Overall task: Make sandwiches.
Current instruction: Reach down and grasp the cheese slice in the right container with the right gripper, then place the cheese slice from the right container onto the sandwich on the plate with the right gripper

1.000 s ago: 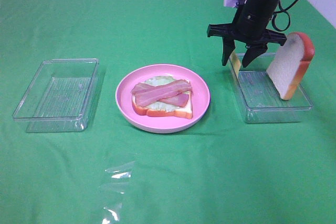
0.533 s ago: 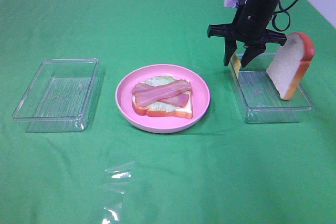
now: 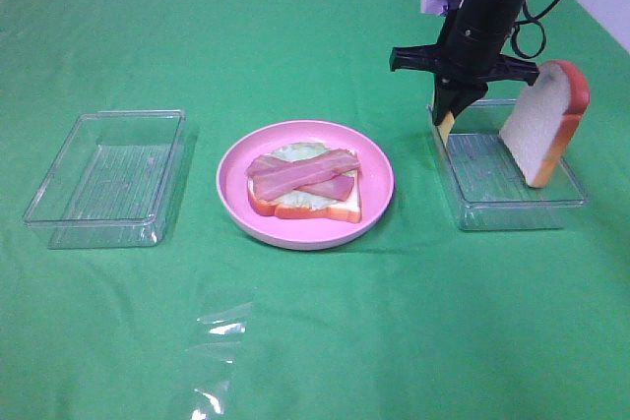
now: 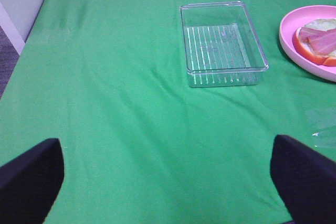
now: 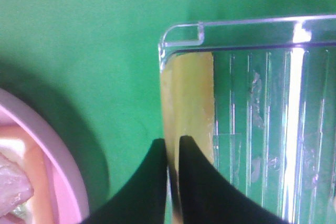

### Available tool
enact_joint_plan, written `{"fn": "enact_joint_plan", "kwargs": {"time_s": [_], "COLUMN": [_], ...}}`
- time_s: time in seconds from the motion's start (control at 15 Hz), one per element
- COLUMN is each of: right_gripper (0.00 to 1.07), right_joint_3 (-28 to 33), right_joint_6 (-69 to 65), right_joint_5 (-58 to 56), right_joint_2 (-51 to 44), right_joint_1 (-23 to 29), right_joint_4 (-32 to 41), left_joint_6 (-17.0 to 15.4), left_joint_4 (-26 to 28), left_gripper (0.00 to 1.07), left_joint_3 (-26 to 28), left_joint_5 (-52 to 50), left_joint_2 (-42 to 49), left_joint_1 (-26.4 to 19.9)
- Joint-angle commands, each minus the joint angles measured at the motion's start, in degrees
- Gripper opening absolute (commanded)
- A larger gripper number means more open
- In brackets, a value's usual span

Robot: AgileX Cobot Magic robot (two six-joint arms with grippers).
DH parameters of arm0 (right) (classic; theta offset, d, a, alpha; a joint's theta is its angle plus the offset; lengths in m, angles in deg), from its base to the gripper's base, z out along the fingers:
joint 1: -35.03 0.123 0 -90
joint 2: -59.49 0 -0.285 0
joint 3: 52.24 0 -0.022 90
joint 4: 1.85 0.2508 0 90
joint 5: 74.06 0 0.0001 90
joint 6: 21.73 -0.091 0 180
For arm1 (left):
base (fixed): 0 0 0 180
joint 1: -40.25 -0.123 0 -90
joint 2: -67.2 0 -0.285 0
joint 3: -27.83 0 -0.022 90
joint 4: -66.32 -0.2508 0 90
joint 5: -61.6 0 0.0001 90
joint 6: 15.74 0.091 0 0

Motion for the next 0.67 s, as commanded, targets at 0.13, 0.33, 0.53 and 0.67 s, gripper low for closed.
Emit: {"fn": "enact_joint_plan", "kwargs": {"time_s": [0.13,0.33,0.53,0.67], "right_gripper": [0.0,0.0,0.0,0.0], "right_joint_3": [-0.23,-0.23,-0.23,-0.23], "right_joint_6": [-0.63,-0.63,-0.63,0.11], "right_joint_5": [-0.4,-1.89,-5.84,-8.54], "right_joint_2": [0.11,-0.69,-3.84,-6.53], "right_joint_1": [-0.11,-0.11,-0.11,-0.11], "right_joint_4": [-0.63,-0.57,-0.52,-0.63], "left_joint_6": [-0.29,-0.29,-0.29,-0.29], "left_joint_4": [0.0,0.0,0.0,0.0], "left_gripper": [1.01,1.01,1.01,1.01], "left_joint_3": [-0.11,-0.11,-0.11,-0.11], "left_joint_5": [-0.23,-0.23,-0.23,-0.23], "left_joint_2": [0.97,0.97,0.97,0.97], "left_joint_1": [0.29,0.29,0.29,0.29]}}
